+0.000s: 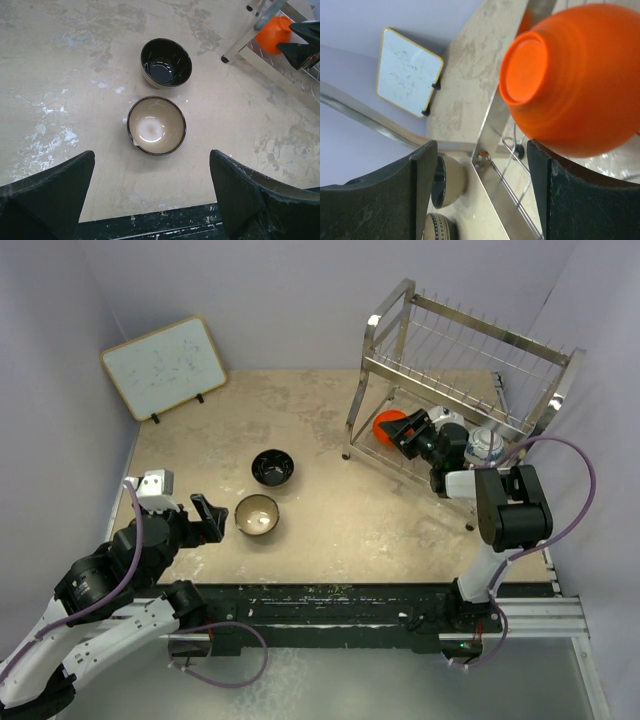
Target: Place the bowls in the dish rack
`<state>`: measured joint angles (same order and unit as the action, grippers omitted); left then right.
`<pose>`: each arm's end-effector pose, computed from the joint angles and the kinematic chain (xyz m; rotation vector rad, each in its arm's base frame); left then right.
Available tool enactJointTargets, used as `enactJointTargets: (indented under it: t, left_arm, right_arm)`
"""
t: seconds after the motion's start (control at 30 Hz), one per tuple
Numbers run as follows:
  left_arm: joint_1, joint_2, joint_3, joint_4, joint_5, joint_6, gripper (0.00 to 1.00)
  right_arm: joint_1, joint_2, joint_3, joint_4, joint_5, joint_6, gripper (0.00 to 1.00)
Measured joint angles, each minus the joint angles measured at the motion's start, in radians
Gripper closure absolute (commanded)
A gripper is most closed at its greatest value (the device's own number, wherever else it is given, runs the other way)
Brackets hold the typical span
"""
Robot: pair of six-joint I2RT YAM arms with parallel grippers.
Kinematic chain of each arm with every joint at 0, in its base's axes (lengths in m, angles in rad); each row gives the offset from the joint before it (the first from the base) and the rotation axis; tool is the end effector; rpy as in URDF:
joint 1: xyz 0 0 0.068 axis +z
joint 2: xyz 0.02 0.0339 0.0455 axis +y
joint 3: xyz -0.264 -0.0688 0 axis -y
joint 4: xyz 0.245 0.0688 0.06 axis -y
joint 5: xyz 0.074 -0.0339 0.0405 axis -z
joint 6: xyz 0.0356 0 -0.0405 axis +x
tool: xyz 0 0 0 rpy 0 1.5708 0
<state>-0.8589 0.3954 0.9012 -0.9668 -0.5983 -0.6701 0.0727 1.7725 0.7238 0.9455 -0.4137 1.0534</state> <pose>0.0506 -0.0280 0.3404 -0.1857 1.9596 -0.3992 0.3511 0.0399 0.1787 0.5407 1.7278 1.1719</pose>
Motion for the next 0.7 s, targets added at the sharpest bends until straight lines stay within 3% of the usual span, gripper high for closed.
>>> enactJointTargets:
  t: [0.4, 0.7]
  left_arm:
    - [0.000, 0.000, 0.000, 0.000, 0.000, 0.000, 0.01]
    - [0.000, 0.000, 0.000, 0.000, 0.000, 0.000, 0.01]
  right_arm:
    - [0.000, 0.107, 0.195, -0.002, 0.013, 0.008, 0.27]
    - [0.000, 0.124, 0.314, -0.121, 0.114, -0.083, 0.27]
